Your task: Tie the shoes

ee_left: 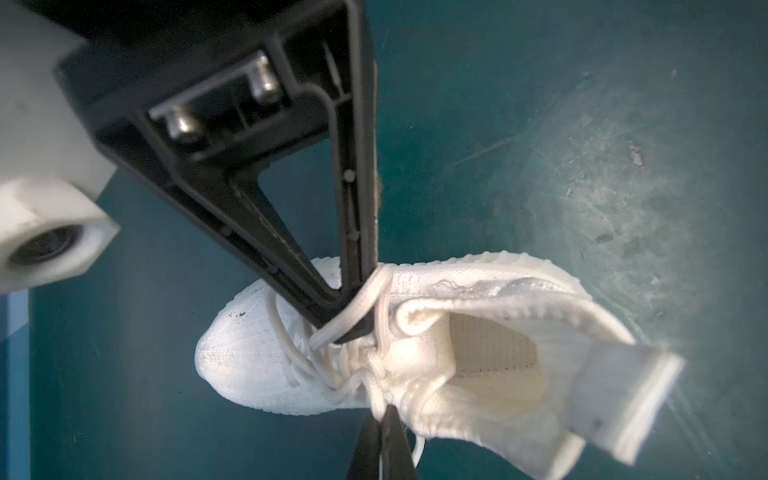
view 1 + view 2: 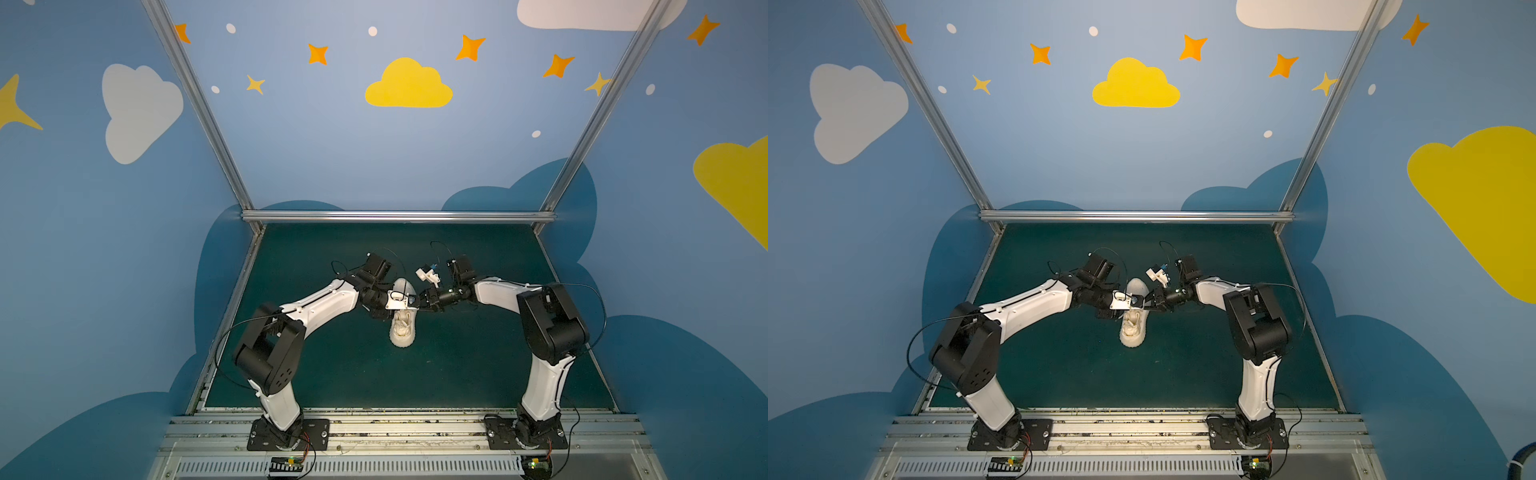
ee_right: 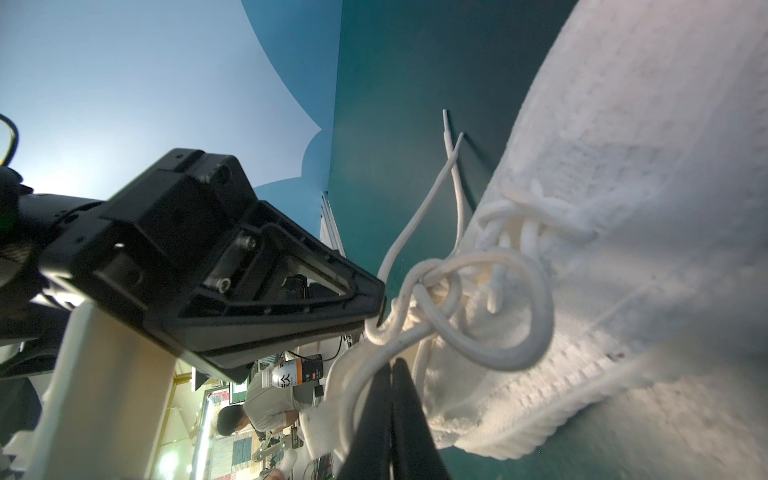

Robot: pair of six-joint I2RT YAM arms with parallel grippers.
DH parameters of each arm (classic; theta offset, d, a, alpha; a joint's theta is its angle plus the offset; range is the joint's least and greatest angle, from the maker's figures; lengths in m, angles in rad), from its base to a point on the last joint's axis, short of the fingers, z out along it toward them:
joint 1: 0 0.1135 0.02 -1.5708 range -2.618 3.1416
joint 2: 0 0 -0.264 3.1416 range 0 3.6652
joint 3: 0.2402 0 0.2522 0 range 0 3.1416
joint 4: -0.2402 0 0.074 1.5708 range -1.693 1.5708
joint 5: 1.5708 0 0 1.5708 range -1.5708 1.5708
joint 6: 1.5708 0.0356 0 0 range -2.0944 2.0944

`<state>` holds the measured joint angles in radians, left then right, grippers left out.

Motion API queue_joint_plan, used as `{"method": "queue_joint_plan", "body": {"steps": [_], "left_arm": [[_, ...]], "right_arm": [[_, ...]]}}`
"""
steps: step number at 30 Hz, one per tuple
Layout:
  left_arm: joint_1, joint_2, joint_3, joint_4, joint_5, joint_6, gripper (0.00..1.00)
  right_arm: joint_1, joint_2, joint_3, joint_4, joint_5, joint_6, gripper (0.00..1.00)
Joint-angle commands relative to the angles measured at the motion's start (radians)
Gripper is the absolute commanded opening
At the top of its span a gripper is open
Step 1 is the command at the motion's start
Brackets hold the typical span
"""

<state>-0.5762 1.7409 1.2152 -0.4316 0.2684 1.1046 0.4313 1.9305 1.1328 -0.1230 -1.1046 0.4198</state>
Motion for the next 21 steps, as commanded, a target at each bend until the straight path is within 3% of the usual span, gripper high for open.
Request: {"method": "queue_joint_plan", "body": {"steps": [1,9,21], "left_arm": [[-0.004,0.018,0.000,0.010,0.033,-0.032,0.04],[-0.004,0.027,0.001,0.025,0.045,-0.061,0.04],[-0.007,0.029,-0.004,0.047,0.060,-0.091,0.04]], "right_arm": [[0.009,0.007,-0.010,0.019,-0.021,0.006,0.09],[0.013,0.016,-0.003,0.021,-0.026,0.014,0.19],[0.016,0.031,0.002,0.023,-0.031,0.016,0.21]]}}
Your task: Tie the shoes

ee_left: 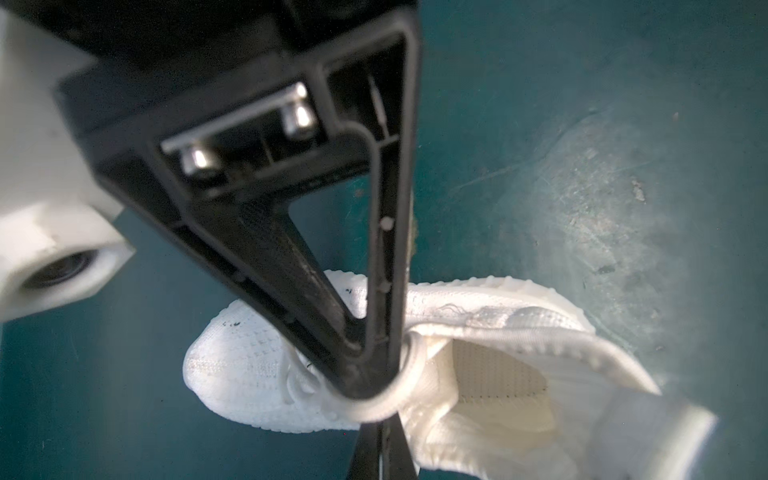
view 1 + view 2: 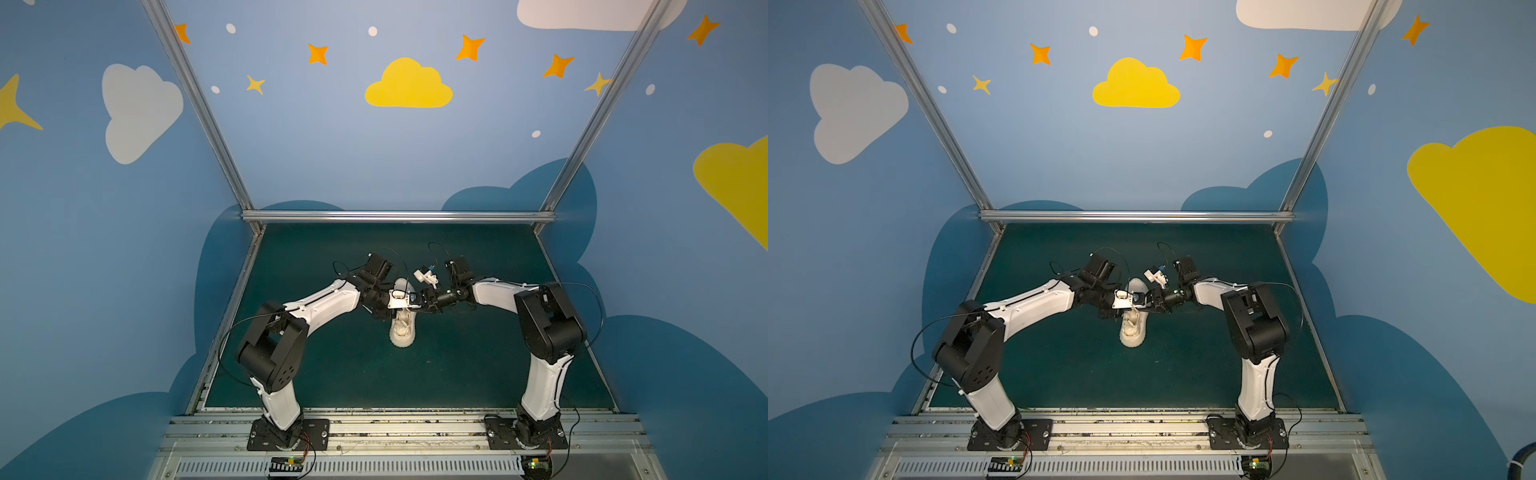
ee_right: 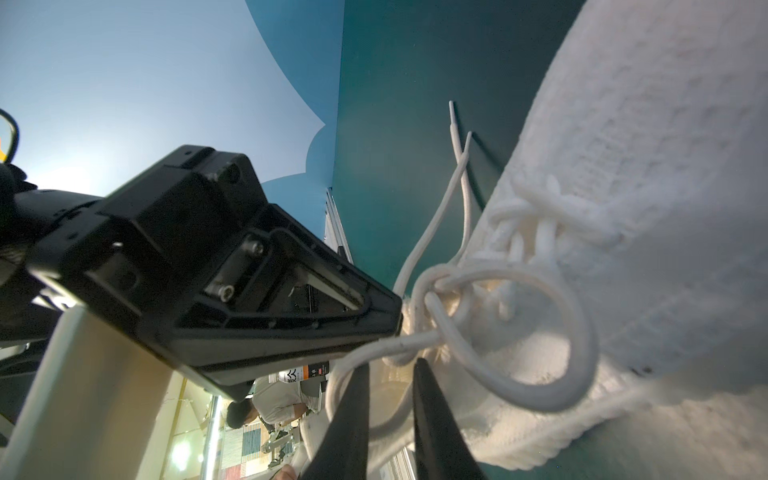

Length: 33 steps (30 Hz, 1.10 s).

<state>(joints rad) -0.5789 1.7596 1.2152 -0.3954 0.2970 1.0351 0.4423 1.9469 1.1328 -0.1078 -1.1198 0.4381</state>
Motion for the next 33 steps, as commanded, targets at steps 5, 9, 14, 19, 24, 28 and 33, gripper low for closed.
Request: {"method": "queue_joint_plan", "body": {"steps": [5,9,14,19,24,28,33], "left_arm": [[-0.003,0.007,-0.008,0.022,0.039,-0.037,0.04],[-0.007,0.010,-0.008,0.021,0.047,-0.041,0.04],[-0.008,0.009,-0.009,0.017,0.052,-0.039,0.04],[-0.013,0.010,-0.013,0.012,0.050,-0.034,0.04],[-0.013,0.002,-0.021,0.022,0.051,-0.037,0.04],[-0.013,0.001,-0.023,0.023,0.051,-0.034,0.04],[-0.012,-0.004,-0.029,0.030,0.051,-0.036,0.04]], "right_arm": [[0.006,0.018,0.005,0.009,-0.018,0.000,0.22],[0.005,0.022,0.005,0.017,-0.023,0.006,0.22],[0.005,0.027,0.010,0.026,-0.029,0.014,0.24],[0.006,0.030,0.015,0.034,-0.032,0.022,0.24],[0.005,0.034,0.013,0.034,-0.031,0.022,0.22],[0.006,0.035,0.016,0.032,-0.031,0.022,0.18],[0.005,0.034,0.018,0.034,-0.034,0.024,0.16]]}}
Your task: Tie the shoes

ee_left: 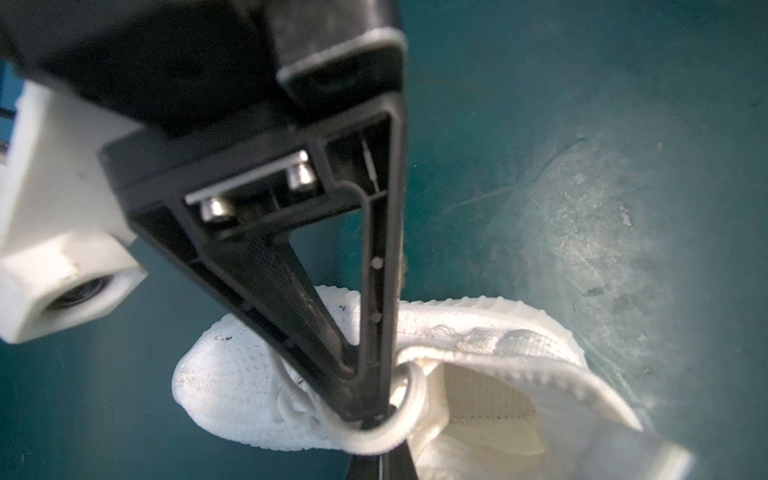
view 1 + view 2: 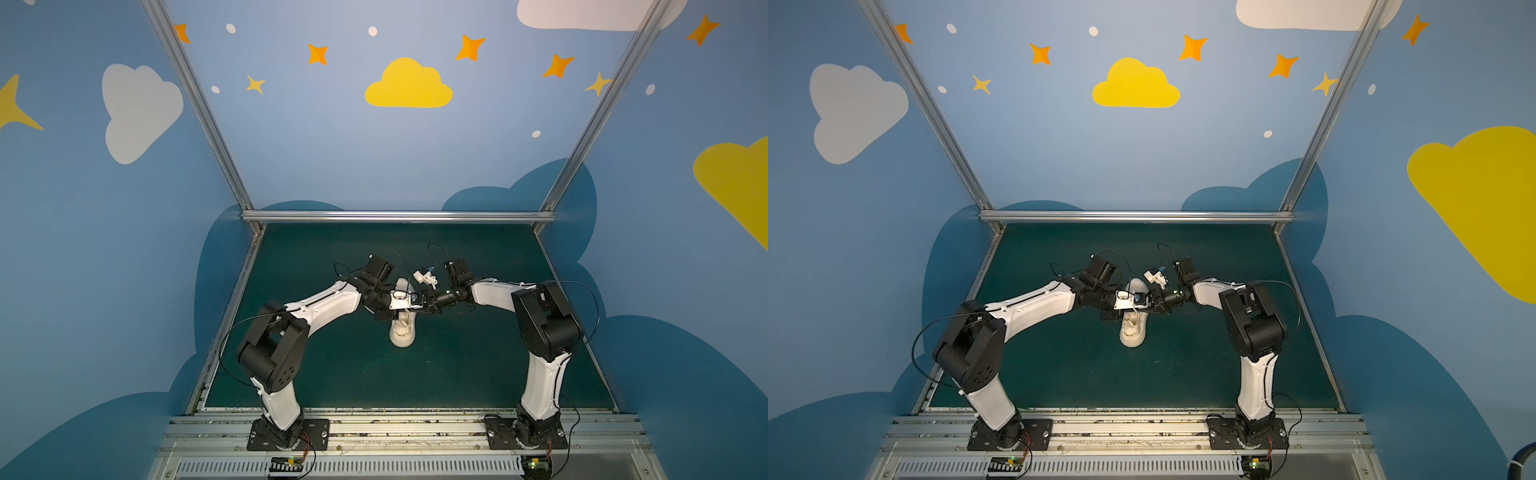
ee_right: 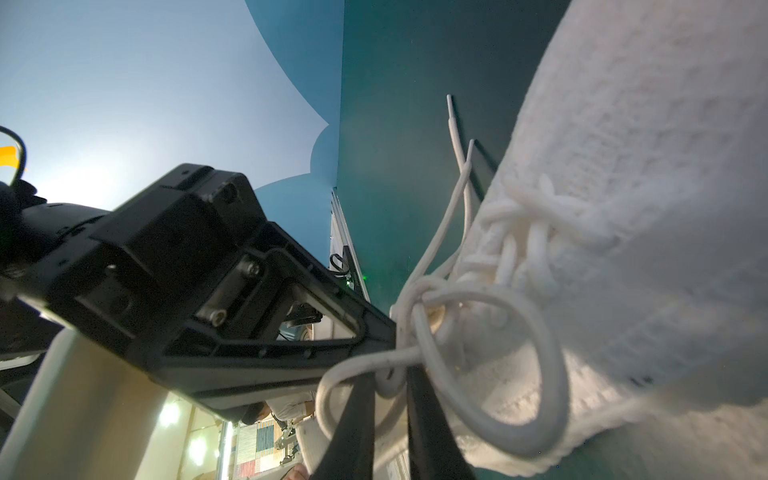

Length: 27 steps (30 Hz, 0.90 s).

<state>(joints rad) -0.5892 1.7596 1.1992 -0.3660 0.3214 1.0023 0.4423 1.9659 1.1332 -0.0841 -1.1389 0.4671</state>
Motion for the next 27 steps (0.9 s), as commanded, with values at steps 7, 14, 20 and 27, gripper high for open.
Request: {"method": "queue_joint_plan", "body": {"steps": [7,14,20,27], "left_arm": [[-0.003,-0.003,-0.013,0.008,0.023,-0.008,0.04],[-0.003,-0.003,-0.013,0.009,0.009,-0.010,0.08],[0.001,-0.007,-0.013,0.008,-0.008,-0.011,0.16],[0.015,-0.015,-0.010,0.003,-0.020,-0.013,0.21]], "right_arm": [[0.006,0.018,0.016,0.010,-0.016,-0.004,0.07],[0.005,0.018,0.012,0.011,-0.014,-0.004,0.00],[0.004,0.015,0.007,0.012,-0.011,-0.007,0.00],[0.003,0.016,0.004,0.014,-0.006,-0.007,0.00]]}}
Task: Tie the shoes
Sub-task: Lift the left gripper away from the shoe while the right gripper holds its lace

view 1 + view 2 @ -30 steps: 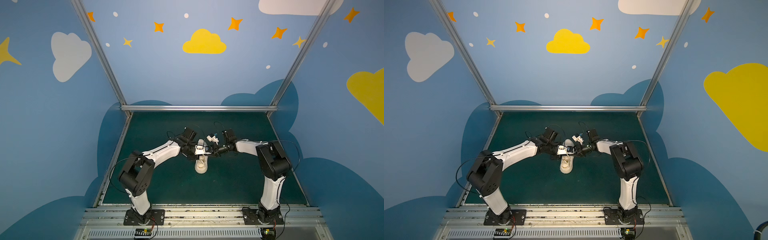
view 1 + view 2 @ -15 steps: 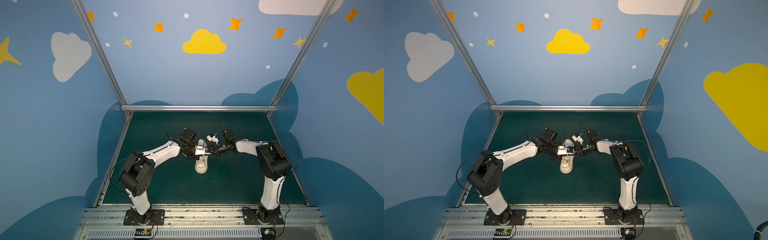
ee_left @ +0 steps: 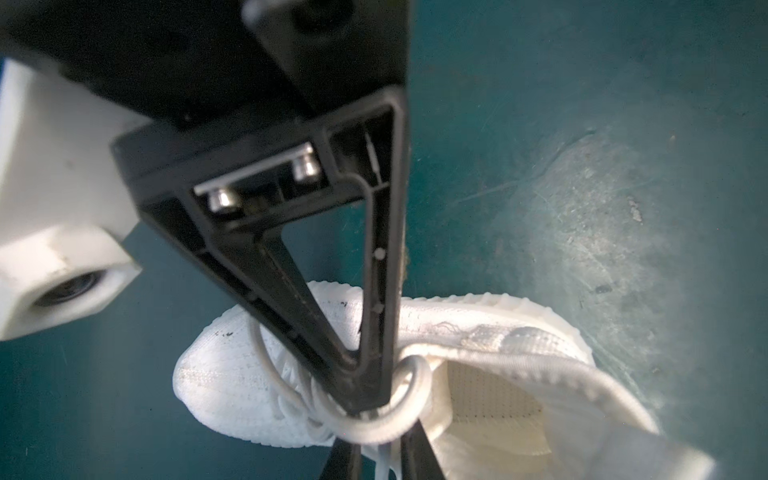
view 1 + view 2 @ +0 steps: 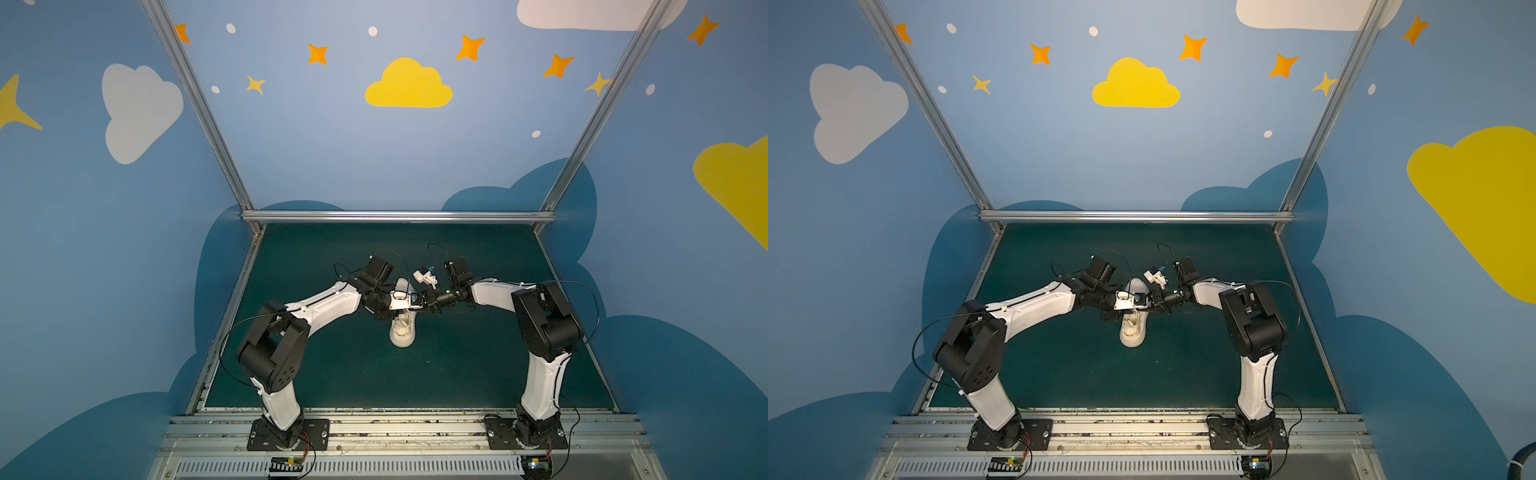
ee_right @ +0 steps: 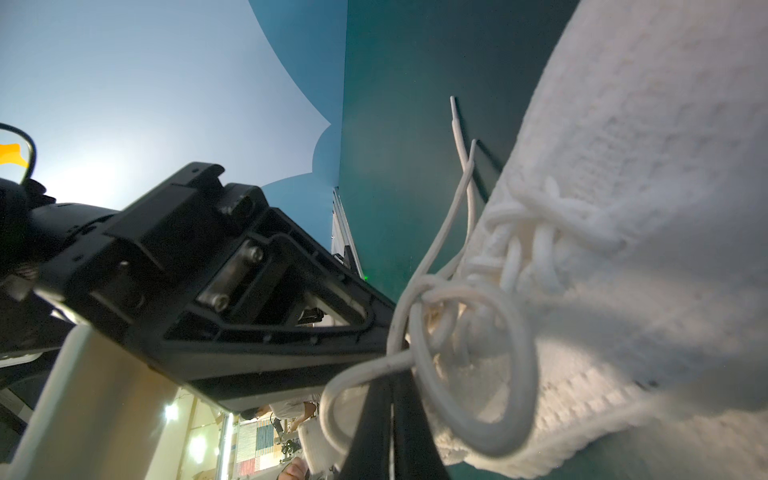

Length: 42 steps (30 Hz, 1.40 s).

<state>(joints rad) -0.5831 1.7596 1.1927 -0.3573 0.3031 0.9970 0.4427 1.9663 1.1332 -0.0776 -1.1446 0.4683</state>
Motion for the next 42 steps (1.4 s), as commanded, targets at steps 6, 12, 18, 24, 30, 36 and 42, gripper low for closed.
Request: {"method": "queue_joint_plan", "body": {"steps": [6,12,18,24,30,36,42], "left_arm": [[0.036,-0.024,0.007,-0.028,-0.004,-0.004,0.23],[0.073,-0.040,0.013,-0.015,0.003,-0.089,0.28],[0.130,-0.018,0.085,0.010,0.098,-0.428,0.35],[0.162,0.028,0.135,0.040,0.209,-0.737,0.41],[0.177,0.098,0.174,0.033,0.283,-0.899,0.44],[0.178,0.116,0.164,0.046,0.297,-0.922,0.48],[0.179,0.118,0.151,0.058,0.306,-0.920,0.50]], "right_arm": [[0.002,0.011,0.000,0.006,0.009,-0.011,0.00],[0.002,0.008,-0.001,0.005,0.014,-0.020,0.00],[0.008,0.005,0.000,0.002,0.029,-0.034,0.00],[0.018,-0.007,0.006,-0.030,0.063,-0.081,0.00],[0.039,-0.032,0.004,-0.062,0.135,-0.152,0.00],[0.056,-0.069,-0.016,-0.065,0.208,-0.197,0.00],[0.060,-0.107,-0.059,-0.014,0.244,-0.203,0.00]]}}
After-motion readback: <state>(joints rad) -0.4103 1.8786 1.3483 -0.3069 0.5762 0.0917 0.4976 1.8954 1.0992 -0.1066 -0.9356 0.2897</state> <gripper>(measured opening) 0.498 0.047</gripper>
